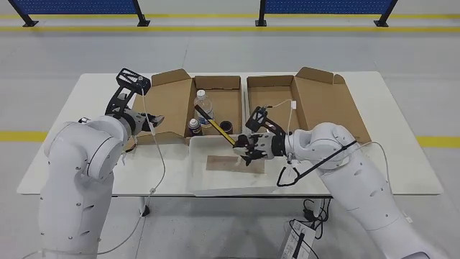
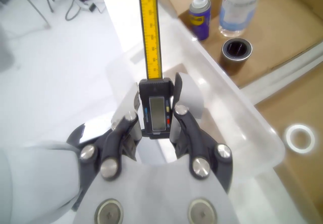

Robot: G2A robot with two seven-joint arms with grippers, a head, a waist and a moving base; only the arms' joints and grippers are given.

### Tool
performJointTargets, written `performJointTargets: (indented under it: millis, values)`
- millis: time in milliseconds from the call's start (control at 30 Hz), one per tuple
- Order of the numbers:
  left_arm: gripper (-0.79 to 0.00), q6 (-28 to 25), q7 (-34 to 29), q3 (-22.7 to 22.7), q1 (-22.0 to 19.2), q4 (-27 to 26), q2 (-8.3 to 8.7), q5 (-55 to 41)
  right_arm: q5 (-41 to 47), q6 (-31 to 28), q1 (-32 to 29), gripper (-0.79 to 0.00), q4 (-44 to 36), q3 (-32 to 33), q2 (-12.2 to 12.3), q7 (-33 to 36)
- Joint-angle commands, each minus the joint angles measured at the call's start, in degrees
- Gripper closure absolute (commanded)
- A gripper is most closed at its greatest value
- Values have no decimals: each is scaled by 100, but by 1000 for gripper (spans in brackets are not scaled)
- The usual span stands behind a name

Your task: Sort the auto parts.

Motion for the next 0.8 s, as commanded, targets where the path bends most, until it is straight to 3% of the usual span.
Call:
performJointTargets:
  millis: [0, 200, 433, 767]
  values:
    - [-785, 0, 0, 0, 0, 0, 0, 0, -5, 7, 16, 0, 5, -1, 6, -5]
    - [-785, 0, 0, 0, 0, 0, 0, 0, -350, 393, 118, 0, -12, 145, 39, -165]
    - [-785, 0, 0, 0, 0, 0, 0, 0, -1114, 1408, 397, 0, 52, 245, 60, -13]
    - [-785, 0, 0, 0, 0, 0, 0, 0, -1933, 2791, 787, 0, 767, 248, 32, 198]
